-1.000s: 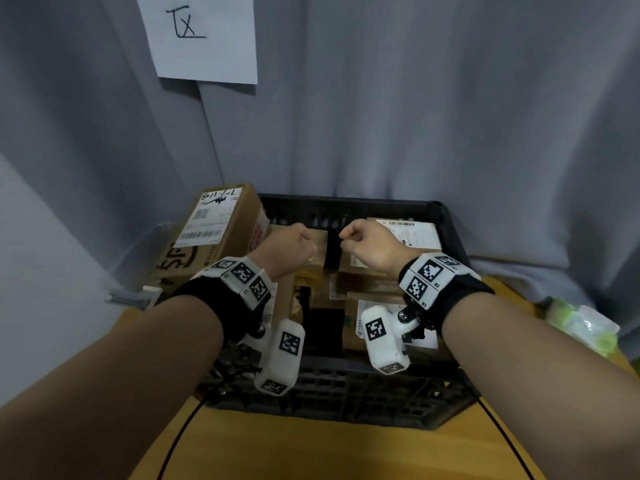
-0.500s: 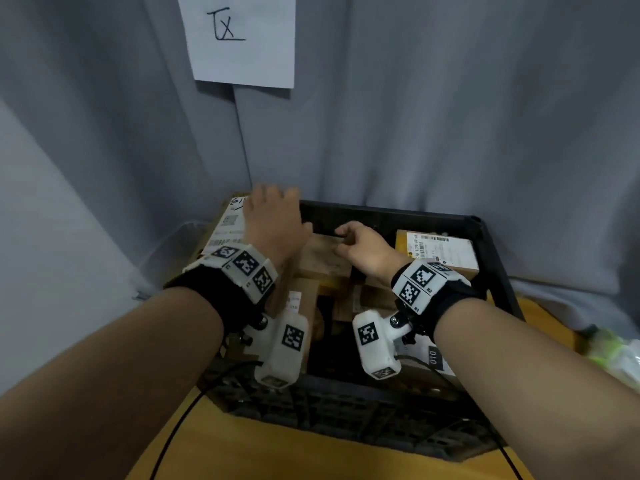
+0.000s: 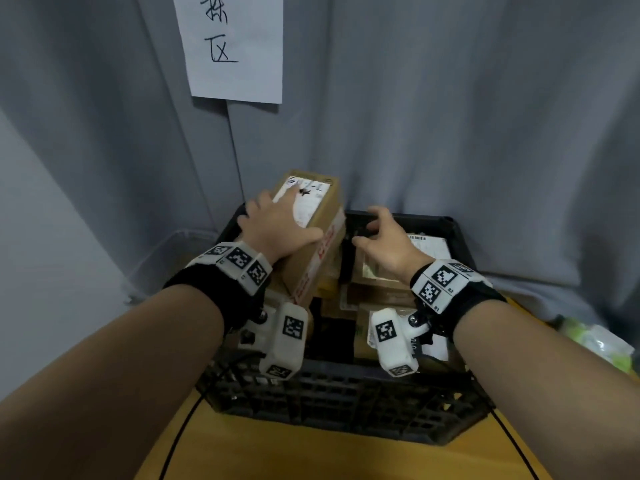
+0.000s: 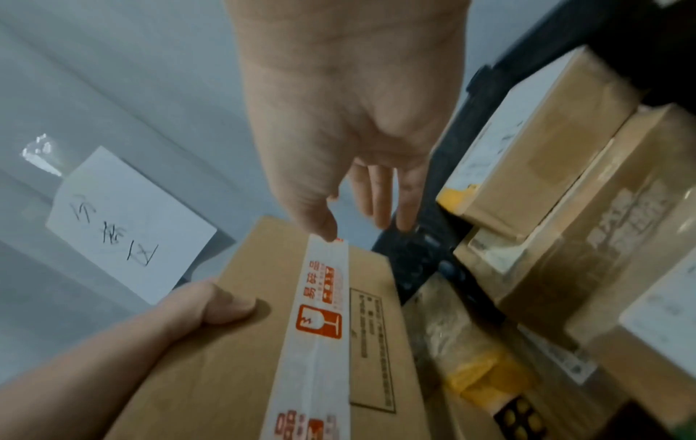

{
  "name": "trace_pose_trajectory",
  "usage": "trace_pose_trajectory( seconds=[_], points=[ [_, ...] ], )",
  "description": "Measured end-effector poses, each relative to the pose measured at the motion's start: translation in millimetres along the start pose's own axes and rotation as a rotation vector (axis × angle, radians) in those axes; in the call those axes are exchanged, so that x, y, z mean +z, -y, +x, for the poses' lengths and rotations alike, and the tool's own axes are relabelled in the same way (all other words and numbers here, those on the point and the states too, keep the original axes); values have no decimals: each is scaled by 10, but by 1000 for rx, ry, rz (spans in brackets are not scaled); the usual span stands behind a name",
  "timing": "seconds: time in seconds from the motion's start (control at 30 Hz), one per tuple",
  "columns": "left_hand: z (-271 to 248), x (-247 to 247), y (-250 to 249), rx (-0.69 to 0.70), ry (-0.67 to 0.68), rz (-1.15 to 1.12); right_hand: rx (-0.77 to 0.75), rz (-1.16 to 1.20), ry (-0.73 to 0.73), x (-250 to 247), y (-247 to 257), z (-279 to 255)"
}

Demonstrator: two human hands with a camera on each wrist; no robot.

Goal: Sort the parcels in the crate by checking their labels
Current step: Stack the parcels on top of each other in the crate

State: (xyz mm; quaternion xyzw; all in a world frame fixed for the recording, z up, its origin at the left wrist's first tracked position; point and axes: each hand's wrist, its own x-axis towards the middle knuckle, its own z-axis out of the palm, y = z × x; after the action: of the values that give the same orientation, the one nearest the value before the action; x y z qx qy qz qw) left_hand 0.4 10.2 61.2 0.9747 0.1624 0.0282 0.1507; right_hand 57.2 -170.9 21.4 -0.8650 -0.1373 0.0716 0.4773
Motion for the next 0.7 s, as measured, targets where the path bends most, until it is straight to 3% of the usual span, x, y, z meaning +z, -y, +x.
trace_pose_trajectory(
  seconds=[0.1,0.2,0.3,0.47,0.6,0.7],
  points=[
    [-71,33,-294,290,41,90,-100,-105,-81,-348,-58,-77],
    [-120,111,-535,473,106,179,-132,-299,21,-654,-127,-167],
    [-162,158,-730,563,186,139,-122,-426,141,-858,-218,-278],
    [-203,140,-1003,706,311,168,-37,-463,213,-1082,-312,-485],
    [-224,216,-1092,763,382,136,-76,-673,254,-1138,-293,-555],
    [-254,353,-1058,751,444,28,-3,-763,285,-1124,-385,-564]
  ],
)
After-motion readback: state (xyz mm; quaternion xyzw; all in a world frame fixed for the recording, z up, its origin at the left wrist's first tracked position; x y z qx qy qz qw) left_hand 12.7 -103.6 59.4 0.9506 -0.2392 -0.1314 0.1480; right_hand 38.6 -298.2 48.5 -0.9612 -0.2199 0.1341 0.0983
